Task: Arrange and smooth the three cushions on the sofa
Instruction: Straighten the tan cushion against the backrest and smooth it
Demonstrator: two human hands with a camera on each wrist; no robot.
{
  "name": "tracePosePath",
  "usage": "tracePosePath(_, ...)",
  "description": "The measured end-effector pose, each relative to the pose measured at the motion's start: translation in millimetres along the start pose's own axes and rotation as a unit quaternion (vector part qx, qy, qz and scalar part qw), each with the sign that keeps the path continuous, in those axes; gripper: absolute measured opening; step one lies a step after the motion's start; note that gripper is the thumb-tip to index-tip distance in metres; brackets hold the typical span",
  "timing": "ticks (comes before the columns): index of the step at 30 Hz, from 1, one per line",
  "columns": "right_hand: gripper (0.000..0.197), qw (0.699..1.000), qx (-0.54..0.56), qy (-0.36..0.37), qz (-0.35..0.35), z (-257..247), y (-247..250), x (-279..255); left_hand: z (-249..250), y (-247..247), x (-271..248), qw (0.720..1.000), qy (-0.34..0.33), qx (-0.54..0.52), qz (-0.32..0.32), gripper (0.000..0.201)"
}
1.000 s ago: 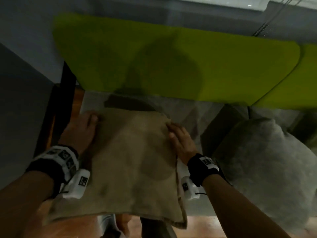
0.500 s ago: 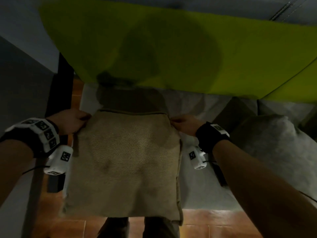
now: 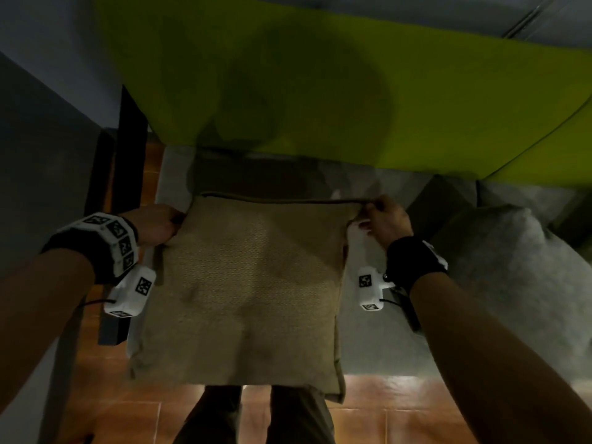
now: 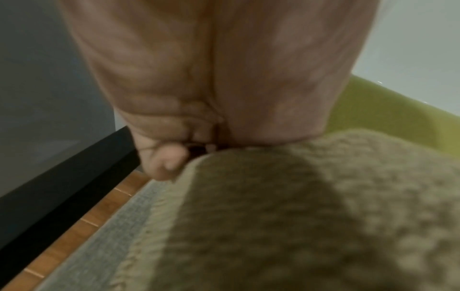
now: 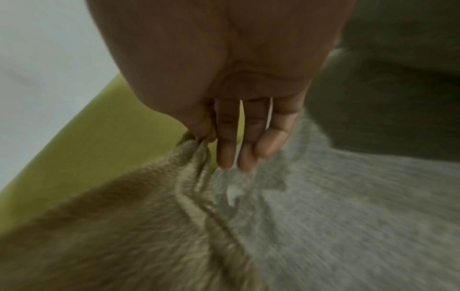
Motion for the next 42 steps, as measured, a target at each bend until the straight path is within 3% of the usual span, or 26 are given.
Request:
tracePosePath(2,0.009,0.999,0.028,-0.014,0.03,23,7,9,1,-3,-1,1.0,-0.011,-0.004,-0.012,0.033)
tracePosePath(4,0.007,0.998,0.064,-0.006,0.023,1,6,-14,-1,-3,-4,1.0,0.004,-0.001,0.002,0.032)
tracePosePath(7,0.016,0.984,0.161,-0.028,-0.066,-15,-17,-30,-1,-9,-9,1.0,0.007,0.013,-0.016,0.032)
tracePosePath(9,0.02,0.989,0.095,-0.017,-0.108,-17,-25,-31,0,-8,-12,0.999,0.001,0.018,-0.03,0.031)
tracePosePath(14,0.039,0.999,-0.033,0.008,-0.038,-8,-5,-9,3,3,-17,1.0,-0.013,-0.008,0.009,0.03)
tracePosePath(17,0.032,0.998,0.054,-0.001,-0.02,-13,-6,-22,-4,3,-14,1.0,-0.002,-0.022,0.018,0.034)
tracePosePath(20,0.029,0.979,0.176,-0.048,-0.09,-9,-29,-31,-10,3,-16,1.0,0.006,-0.02,0.015,0.03)
tracePosePath(23,0.028,0.983,0.135,-0.031,-0.12,-12,-36,-28,-13,5,-21,1.0,-0.006,-0.03,0.004,0.025)
tracePosePath(26,0.032,0.994,0.084,-0.009,-0.072,-15,-23,-18,-14,8,-29,0.999,-0.007,-0.04,0.007,0.026)
tracePosePath(32,0.034,0.988,0.128,-0.006,-0.082,-15,-20,-25,-14,0,-40,0.999,-0.025,-0.018,-0.029,0.022)
tracePosePath(36,0.03,0.987,0.142,0.006,-0.079,-12,-12,-29,-12,21,-40,0.992,-0.037,-0.09,0.076,0.023)
tracePosePath(38,0.03,0.99,0.125,0.011,-0.067,-8,-5,-28,-26,40,-42,0.958,-0.017,-0.241,0.153,0.021)
tracePosePath(40,0.03,0.993,0.095,0.015,-0.062,-4,-1,-28,-50,56,-47,0.902,0.023,-0.371,0.221,0.009)
tracePosePath(42,0.032,0.997,0.054,0.022,-0.049,-2,2,-27,-74,64,-42,0.884,0.039,-0.381,0.27,0.011)
Point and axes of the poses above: each hand's wrist, its own x-axis towards the middle knuckle, its own y-axis out of the back of the hand, z = x × y, the point moved 10 cm from there along x, towards the middle knuckle, and after that the axes turned 4 degrees about z, right-handed, at the moved point
